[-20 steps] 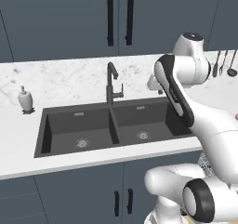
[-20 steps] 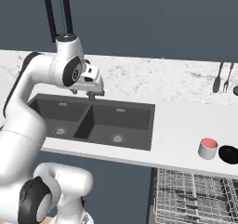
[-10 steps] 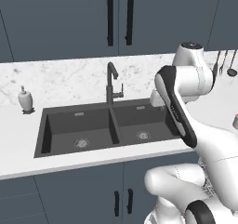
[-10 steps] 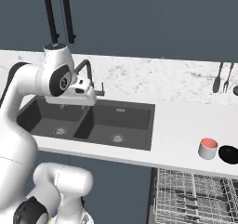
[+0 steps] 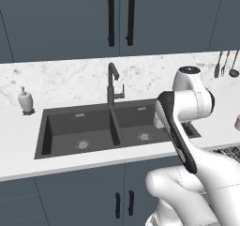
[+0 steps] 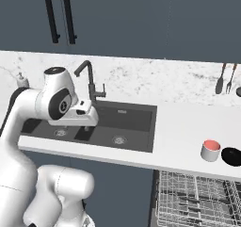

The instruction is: Pick up the cup and bowl from the counter, place them in the dishwasher, and close the dishwasher door.

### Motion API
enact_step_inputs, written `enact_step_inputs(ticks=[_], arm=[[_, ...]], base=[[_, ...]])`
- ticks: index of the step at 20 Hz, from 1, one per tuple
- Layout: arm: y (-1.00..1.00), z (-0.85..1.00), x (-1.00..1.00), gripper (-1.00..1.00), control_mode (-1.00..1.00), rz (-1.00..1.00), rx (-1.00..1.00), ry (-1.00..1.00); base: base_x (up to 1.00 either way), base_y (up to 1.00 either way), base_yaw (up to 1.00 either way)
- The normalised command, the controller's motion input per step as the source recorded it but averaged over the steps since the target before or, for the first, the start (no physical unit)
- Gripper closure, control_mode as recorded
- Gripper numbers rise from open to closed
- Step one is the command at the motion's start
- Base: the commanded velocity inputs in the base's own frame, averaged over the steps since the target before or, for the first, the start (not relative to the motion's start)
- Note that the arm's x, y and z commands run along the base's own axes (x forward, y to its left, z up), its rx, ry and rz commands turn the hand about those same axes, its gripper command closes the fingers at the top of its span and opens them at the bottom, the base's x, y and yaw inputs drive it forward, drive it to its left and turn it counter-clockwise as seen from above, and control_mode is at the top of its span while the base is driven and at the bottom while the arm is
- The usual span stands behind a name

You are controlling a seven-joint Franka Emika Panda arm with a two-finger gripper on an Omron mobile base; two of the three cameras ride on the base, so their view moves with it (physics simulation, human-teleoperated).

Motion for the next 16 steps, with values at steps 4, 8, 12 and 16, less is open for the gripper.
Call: enact_step_inputs(ticks=[4, 8, 12, 16], arm=[[0.00, 0.00, 0.00, -1.00, 1.00, 0.00, 0.00, 0.00], [0.00, 0.00, 0.00, -1.00, 1.00, 0.00, 0.00, 0.00], [0.00, 0.00, 0.00, -1.00, 1.00, 0.00, 0.00, 0.00], [0.00, 0.00, 0.00, -1.00, 1.00, 0.00, 0.00, 0.00]], base=[[0.01, 0.30, -0.52], [0.12, 0.29, -0.94], [0.01, 0.20, -0.98], [0.00, 0.28, -0.94]])
